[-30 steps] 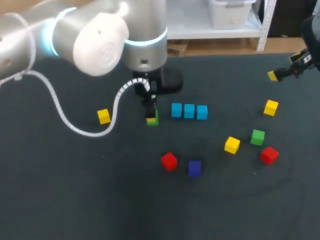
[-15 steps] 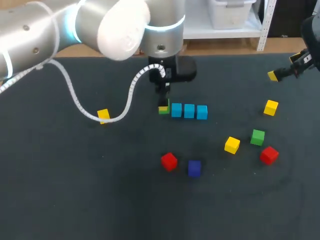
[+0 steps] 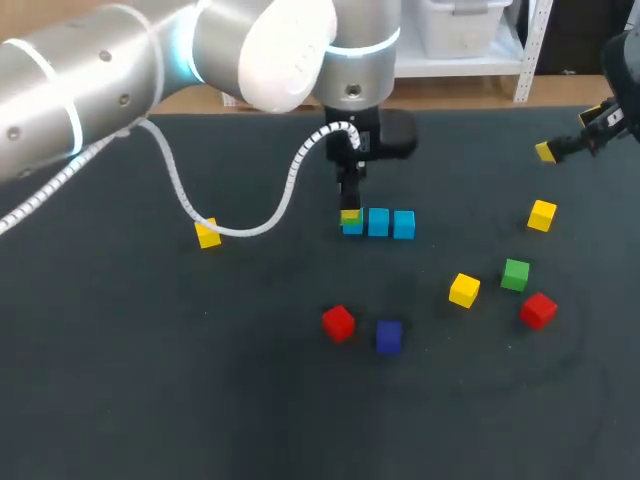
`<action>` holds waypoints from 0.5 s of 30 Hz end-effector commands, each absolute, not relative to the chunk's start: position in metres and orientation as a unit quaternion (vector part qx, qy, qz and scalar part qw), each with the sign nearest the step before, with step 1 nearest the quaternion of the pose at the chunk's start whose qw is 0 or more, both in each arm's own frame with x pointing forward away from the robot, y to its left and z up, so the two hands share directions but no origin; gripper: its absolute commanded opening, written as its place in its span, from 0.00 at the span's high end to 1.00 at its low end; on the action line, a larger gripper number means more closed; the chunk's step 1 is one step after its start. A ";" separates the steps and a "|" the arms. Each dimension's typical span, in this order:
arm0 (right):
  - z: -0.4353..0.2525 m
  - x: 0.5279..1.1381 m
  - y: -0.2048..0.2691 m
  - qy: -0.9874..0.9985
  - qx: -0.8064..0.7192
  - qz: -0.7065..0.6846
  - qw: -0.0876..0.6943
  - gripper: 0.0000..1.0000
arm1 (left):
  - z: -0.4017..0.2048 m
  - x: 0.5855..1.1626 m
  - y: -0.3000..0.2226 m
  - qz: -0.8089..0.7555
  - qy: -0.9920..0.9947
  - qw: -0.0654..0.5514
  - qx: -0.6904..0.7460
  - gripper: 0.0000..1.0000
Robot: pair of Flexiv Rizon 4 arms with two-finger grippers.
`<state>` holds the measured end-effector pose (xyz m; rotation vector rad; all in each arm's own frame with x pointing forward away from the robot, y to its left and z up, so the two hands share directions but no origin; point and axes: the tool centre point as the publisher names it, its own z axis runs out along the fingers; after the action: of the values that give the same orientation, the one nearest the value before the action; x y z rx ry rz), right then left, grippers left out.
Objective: Place the blue cubes, place green cubes on the blue cubes, place the yellow cubes on the green cubes, then place the red cubes on the yellow cubes, and place purple cube on the red cubes.
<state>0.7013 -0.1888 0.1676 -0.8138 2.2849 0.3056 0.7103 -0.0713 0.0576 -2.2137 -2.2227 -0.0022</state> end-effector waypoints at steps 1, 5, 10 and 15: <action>0.168 0.700 -0.189 0.879 -0.312 0.116 0.342 0.00 | 0.057 0.721 -0.081 0.004 -0.706 0.017 -0.708 1.00; 0.168 0.700 -0.189 0.879 -0.312 0.116 0.342 0.00 | 0.055 0.725 -0.087 0.005 -0.702 0.017 -0.712 1.00; 0.168 0.700 -0.189 0.879 -0.312 0.116 0.342 0.00 | 0.051 0.727 -0.094 0.002 -0.694 0.018 -0.719 1.00; 0.168 0.700 -0.189 0.879 -0.312 0.116 0.342 0.00 | 0.045 0.730 -0.098 0.003 -0.692 0.015 -0.722 1.00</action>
<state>0.7013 -0.1888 0.1676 -0.8138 2.2849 0.3056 0.7229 -0.0938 0.0473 -2.2562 -2.1675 0.0023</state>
